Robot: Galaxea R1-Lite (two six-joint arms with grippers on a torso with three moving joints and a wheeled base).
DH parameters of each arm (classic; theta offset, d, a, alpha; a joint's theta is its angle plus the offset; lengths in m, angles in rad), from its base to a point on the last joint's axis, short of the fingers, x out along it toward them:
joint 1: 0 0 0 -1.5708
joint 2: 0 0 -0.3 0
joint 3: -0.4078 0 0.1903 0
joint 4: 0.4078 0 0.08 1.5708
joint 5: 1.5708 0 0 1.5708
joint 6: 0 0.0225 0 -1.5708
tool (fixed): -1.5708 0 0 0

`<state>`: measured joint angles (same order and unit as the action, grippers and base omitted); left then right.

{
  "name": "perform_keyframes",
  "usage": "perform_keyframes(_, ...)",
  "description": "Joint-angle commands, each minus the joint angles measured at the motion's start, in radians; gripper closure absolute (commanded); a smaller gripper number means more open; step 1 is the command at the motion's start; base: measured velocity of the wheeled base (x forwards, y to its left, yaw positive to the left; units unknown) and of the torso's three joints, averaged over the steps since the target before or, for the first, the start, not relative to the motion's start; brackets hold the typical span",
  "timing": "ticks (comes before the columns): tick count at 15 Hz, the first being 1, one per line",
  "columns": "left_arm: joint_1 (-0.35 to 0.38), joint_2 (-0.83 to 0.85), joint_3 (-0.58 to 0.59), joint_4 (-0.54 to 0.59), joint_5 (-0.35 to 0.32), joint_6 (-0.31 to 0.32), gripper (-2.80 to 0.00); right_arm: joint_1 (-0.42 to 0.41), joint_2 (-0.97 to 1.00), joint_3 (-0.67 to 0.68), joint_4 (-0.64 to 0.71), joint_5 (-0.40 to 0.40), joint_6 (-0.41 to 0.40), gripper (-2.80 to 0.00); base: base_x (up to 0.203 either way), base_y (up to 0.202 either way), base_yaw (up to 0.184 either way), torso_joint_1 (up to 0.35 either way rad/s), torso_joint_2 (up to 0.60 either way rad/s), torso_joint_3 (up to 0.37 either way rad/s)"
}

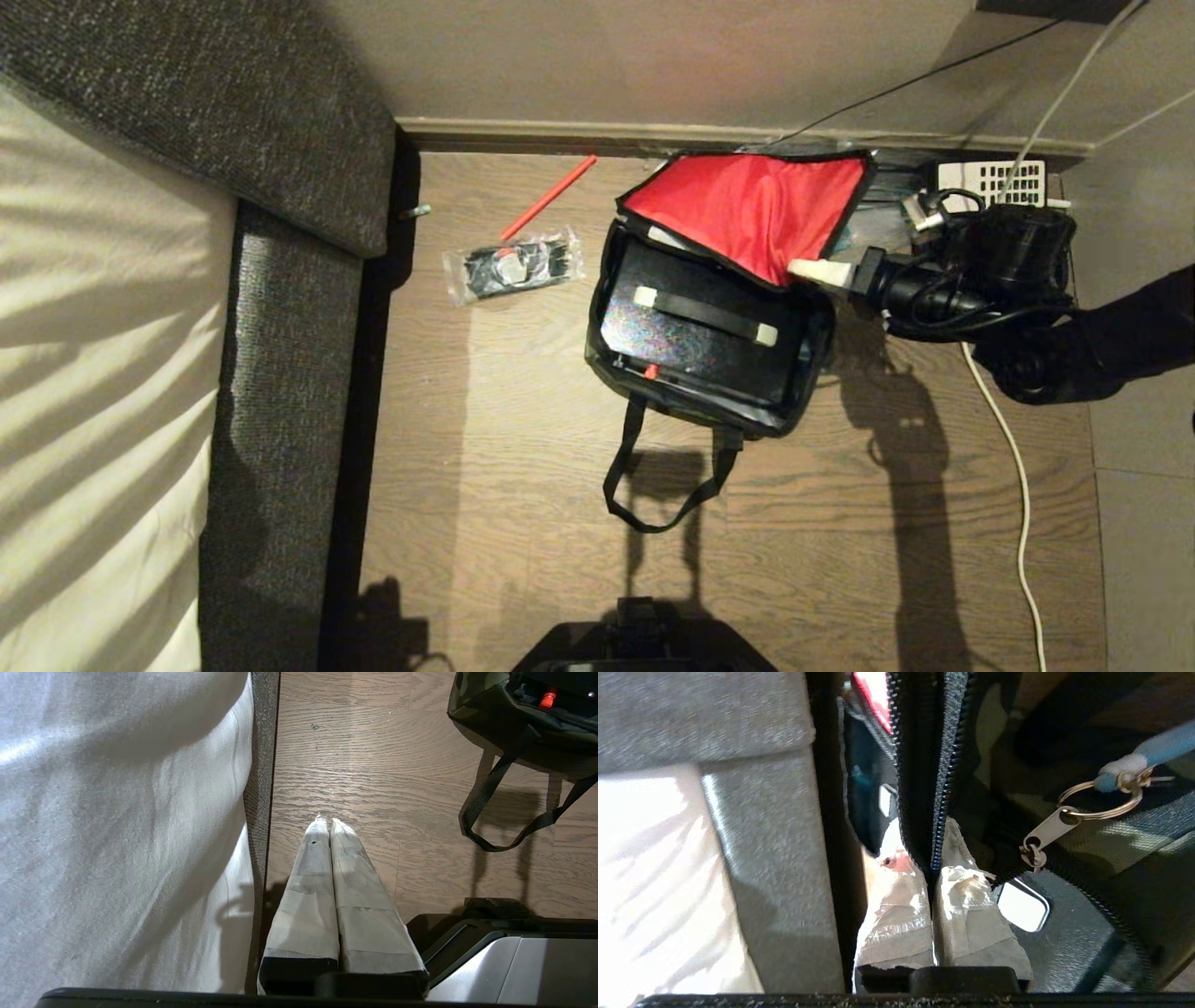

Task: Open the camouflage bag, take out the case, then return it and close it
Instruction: Close the top of the storage box

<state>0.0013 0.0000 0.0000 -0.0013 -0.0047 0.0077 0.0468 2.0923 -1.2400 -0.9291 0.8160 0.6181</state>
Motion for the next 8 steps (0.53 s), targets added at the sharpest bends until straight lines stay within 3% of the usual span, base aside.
perform_keyframes(1, 0.0, 0.0, 0.002, 0.0, 0.0, 0.0, 0.0, -0.017, 0.006, 0.012, -0.03, 0.046, 0.003, 0.0, 0.0, 0.0, 0.0, 0.0, 0.0, 0.0)
perform_keyframes(5, 0.0, 0.0, 0.002, 0.0, 0.0, 0.0, 0.0, -0.03, 0.019, -0.008, -0.046, 0.152, -0.006, 0.0, 0.0, 0.0, 0.0, 0.0, 0.0, 0.0)
perform_keyframes(8, 0.0, 0.0, 0.002, 0.0, 0.0, 0.0, 0.0, -0.03, 0.019, 0.013, -0.047, 0.263, -0.079, 0.0, 0.0, 0.0, 0.0, 0.0, 0.0, 0.0)
